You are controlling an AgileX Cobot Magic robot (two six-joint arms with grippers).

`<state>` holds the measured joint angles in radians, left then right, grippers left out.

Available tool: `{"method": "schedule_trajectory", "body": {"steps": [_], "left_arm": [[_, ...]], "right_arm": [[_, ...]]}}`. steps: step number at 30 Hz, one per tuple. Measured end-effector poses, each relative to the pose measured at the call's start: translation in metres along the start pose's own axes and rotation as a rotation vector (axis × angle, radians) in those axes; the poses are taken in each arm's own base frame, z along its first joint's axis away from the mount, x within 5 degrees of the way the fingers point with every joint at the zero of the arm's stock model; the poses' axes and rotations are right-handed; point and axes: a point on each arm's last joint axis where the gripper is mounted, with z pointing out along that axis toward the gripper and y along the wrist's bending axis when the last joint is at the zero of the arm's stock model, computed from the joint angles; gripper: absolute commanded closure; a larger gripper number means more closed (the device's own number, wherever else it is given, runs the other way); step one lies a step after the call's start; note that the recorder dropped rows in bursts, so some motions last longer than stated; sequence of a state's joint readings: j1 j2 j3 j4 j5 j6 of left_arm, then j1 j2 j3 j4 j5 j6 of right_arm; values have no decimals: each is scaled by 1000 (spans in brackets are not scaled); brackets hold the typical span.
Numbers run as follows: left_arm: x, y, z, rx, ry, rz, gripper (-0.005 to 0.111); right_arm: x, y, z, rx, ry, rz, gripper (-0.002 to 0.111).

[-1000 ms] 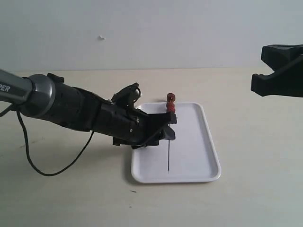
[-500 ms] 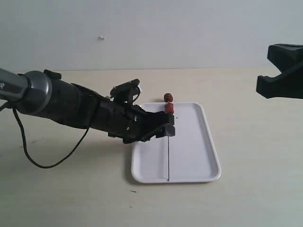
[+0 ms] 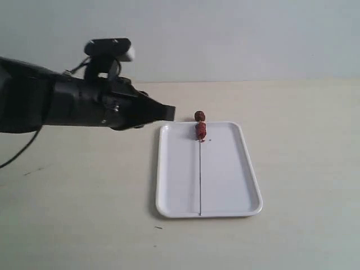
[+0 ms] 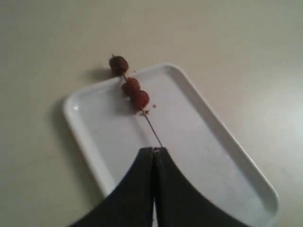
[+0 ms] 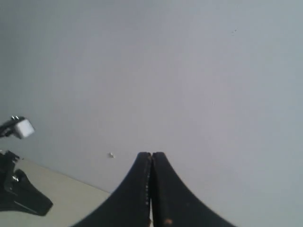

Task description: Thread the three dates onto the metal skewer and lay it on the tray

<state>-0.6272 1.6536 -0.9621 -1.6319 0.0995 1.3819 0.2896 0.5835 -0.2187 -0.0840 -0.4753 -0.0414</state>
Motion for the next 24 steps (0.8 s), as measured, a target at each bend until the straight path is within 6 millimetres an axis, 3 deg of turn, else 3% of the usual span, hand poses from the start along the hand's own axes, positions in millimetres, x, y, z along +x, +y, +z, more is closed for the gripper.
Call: {"method": "schedule_trajectory", "body": {"steps": [4, 13, 17, 24], "left_arm": [[-2, 3, -54, -80, -97, 56, 107], [25, 15, -167, -206, -337, 99, 107], [45, 19, -204, -219, -443, 98, 107], [80, 26, -242, -207, -586, 85, 107]], "right_arm": [[3, 1, -10, -4, -22, -1, 108], [9, 2, -13, -4, 49, 40, 108], [11, 2, -13, -4, 71, 46, 108], [12, 2, -13, -4, 76, 48, 108]]}}
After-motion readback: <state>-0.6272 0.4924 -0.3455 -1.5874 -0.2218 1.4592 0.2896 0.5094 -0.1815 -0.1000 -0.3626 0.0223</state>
